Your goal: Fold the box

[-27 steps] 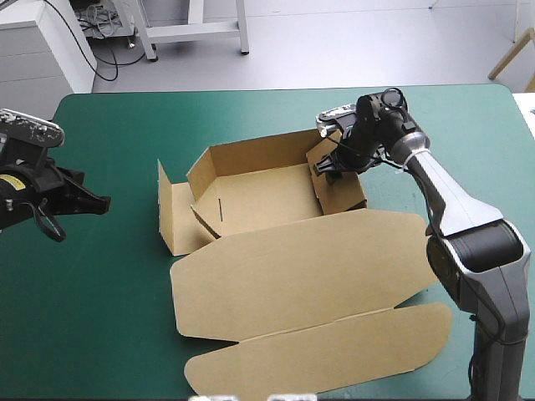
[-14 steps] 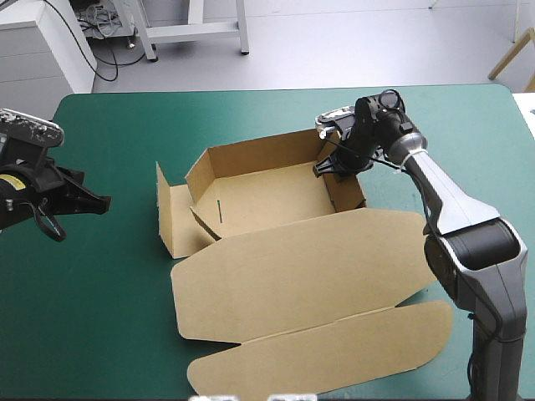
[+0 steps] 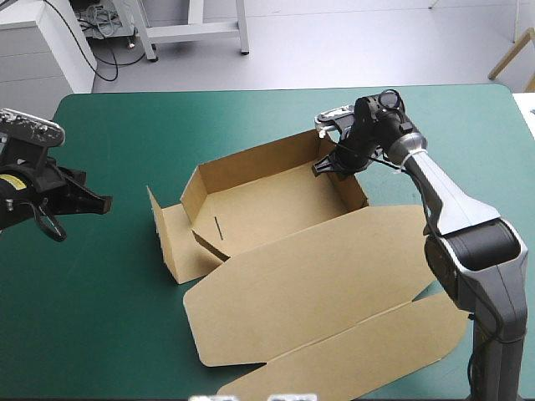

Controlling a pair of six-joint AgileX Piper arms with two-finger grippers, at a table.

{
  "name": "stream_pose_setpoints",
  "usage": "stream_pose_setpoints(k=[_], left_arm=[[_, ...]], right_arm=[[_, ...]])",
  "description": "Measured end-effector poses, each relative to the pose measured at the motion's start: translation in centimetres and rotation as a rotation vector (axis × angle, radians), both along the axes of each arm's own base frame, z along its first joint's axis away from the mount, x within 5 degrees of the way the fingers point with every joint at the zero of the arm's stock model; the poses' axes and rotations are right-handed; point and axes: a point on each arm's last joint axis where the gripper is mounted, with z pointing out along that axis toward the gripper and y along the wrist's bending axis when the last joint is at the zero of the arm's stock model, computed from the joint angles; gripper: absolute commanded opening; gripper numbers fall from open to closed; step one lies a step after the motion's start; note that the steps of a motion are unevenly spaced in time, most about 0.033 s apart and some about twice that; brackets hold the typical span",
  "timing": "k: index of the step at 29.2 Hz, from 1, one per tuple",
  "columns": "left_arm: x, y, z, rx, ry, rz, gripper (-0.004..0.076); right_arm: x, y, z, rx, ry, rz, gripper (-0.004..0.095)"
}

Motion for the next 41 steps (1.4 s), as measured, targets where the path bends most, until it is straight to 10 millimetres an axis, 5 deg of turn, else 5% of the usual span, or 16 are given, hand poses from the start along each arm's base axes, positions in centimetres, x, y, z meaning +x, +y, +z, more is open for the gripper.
stream_pose_setpoints(k=[4,12,19,25,34,41], left_arm=[[0.0,0.0,0.0,-0.001,0.004,-0.001,-0.001],[0.0,0.0,-0.4,-0.001,0.021,-0.001,-0.001],[0.1,0.1,-1.0,0.009,0.043,0.002,-0.001],[0.1,0.2,-1.0,0.027,0.043,0.01,-0.001],[0.1,0.4,-1.1,0.041,0.049,0.019,-0.001],[0.0,0.6,-1.4,0.057,0.075,0.026,0.0017]], right_arm=[[-0.7,-1.1,2.3,0.007,-0.044,-0.008,-0.002],[-4.5,-5.9,11.2,0.036,-0.245,-0.067,-0.002],[-10.4,-9.7,18.6,0.053,-0.441,-0.101,-0.002],[-15.6,-12.5,23.0,0.041,-0.591,-0.159,-0.002],[-21.6,-14.1,25.4,0.007,-0.702,-0.194,-0.002],[-22.7,-14.0,24.0,0.008,-0.659,-0.182,-0.002]])
